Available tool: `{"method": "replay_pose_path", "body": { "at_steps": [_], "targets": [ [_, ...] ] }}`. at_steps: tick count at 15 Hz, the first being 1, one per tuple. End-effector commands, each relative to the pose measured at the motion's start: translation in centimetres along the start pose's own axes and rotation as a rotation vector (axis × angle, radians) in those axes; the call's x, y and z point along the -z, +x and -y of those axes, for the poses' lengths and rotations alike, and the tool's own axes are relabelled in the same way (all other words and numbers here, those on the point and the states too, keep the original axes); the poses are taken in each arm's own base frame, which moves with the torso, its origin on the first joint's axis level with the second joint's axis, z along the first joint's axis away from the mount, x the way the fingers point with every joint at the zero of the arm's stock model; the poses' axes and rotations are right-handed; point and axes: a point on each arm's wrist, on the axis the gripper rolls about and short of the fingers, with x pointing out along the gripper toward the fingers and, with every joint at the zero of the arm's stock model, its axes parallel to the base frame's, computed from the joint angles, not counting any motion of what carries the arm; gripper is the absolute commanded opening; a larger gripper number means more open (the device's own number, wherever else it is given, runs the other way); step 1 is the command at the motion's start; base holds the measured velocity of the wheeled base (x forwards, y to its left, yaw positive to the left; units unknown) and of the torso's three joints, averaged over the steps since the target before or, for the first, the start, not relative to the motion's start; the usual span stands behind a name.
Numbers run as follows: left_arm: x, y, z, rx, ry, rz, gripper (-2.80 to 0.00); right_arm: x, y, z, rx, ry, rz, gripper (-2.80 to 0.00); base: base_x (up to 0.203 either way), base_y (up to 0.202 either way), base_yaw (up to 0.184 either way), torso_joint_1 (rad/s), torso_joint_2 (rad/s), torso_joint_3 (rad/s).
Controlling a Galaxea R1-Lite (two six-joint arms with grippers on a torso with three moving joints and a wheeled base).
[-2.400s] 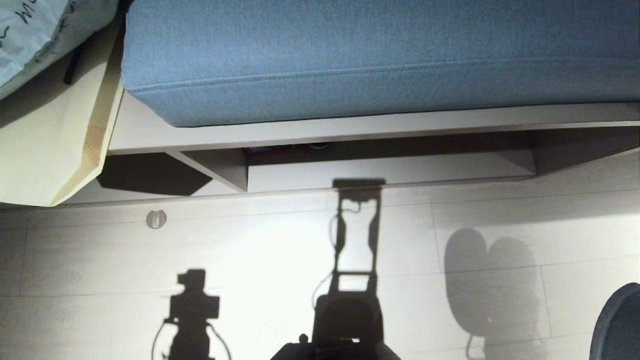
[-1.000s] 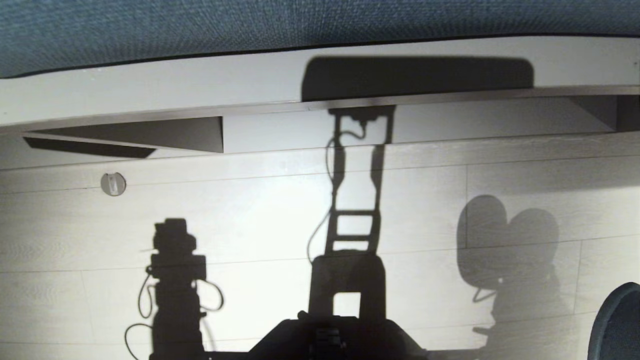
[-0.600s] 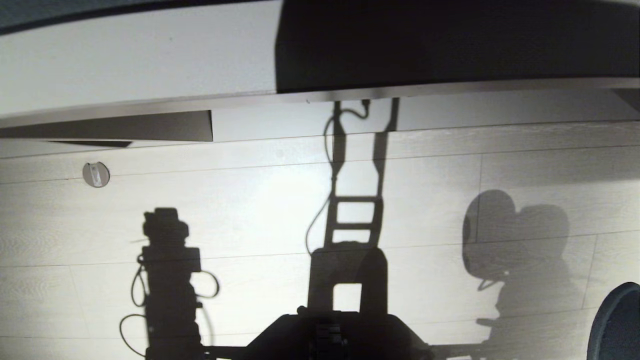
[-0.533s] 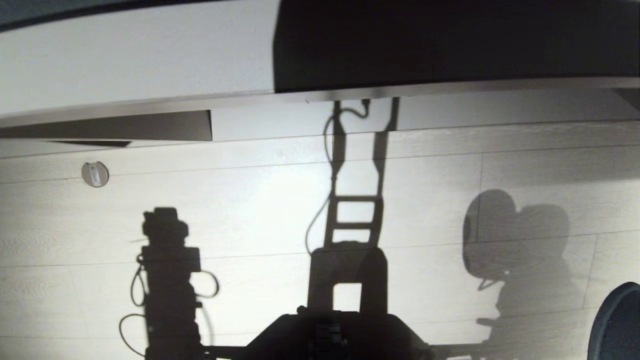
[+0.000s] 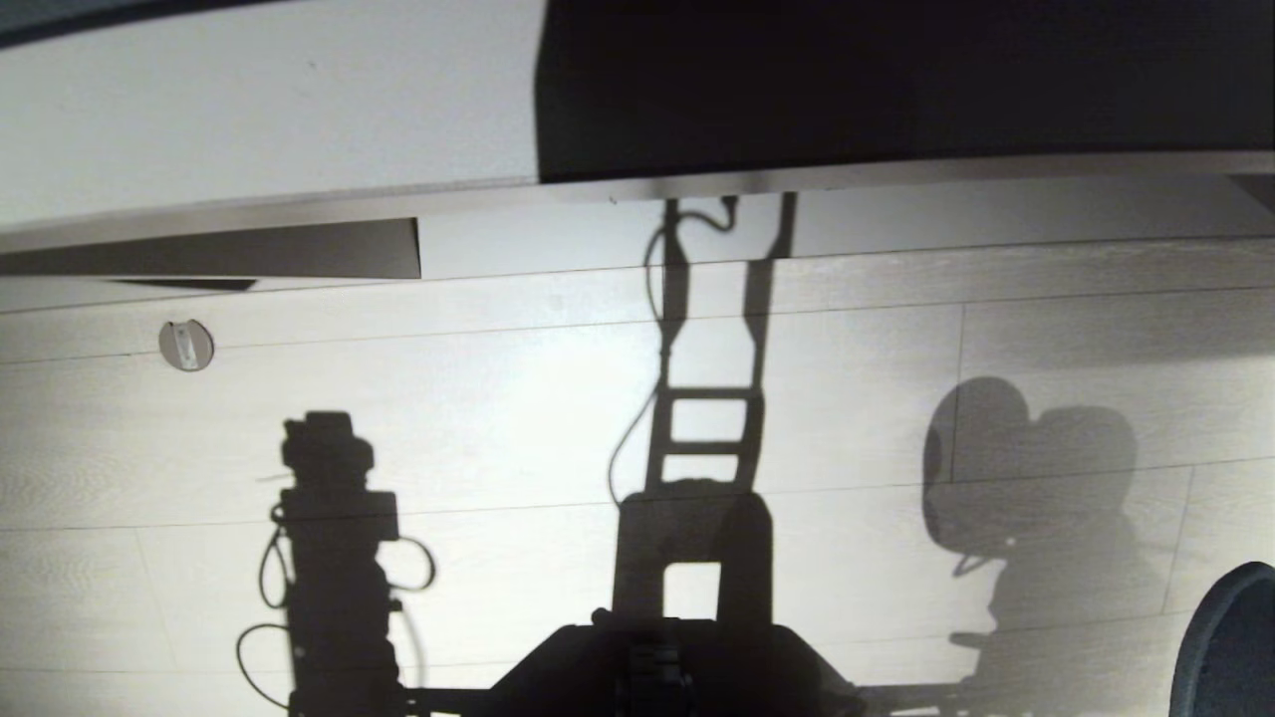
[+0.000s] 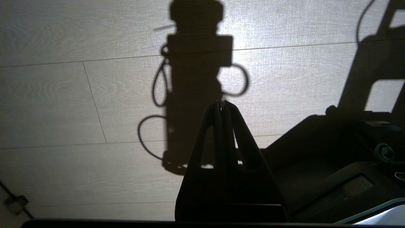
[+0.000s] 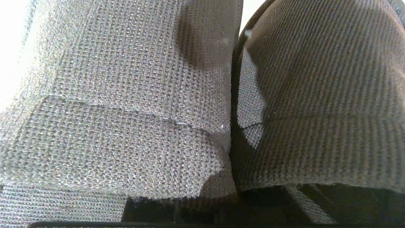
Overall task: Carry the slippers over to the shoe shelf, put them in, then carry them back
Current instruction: Place the slippers into the shoe cabinet
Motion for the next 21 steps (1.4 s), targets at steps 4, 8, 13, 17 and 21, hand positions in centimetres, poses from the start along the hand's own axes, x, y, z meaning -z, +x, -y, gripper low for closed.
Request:
{"method": "replay_pose_path", "body": {
  "at_steps": [4,8,13,17,21],
  "targets": [
    [0.0,0.0,0.0,0.000,-0.001,0.000,-2.80,0.1,0.0,0.0,-0.001,-0.001,-0.001,-2.80,0.000,0.000,0.000,0.000,0.00,0.000],
    [0.0,0.0,0.0,0.000,-0.001,0.000,-2.80,0.1,0.0,0.0,-0.001,-0.002,-0.001,-2.80,0.000,0.000,0.000,0.000,0.00,0.000],
    [0.0,0.0,0.0,0.000,-0.001,0.000,-2.80,0.0,0.0,0.0,0.004,-0.001,0.004,-2.80,0.000,0.000,0.000,0.000,0.00,0.000],
    [0.0,0.0,0.0,0.000,-0.001,0.001,-2.80,-1.1,-0.4,0.0,-0.012,-0.016,0.011,-2.80,0.000,0.000,0.000,0.000,0.00,0.000],
    [0.0,0.0,0.0,-0.002,-0.001,0.000,-2.80,-7.2,0.3,0.3,-0.039,0.011,0.022,-2.80,0.000,0.000,0.000,0.000,0.00,0.000]
  ]
}}
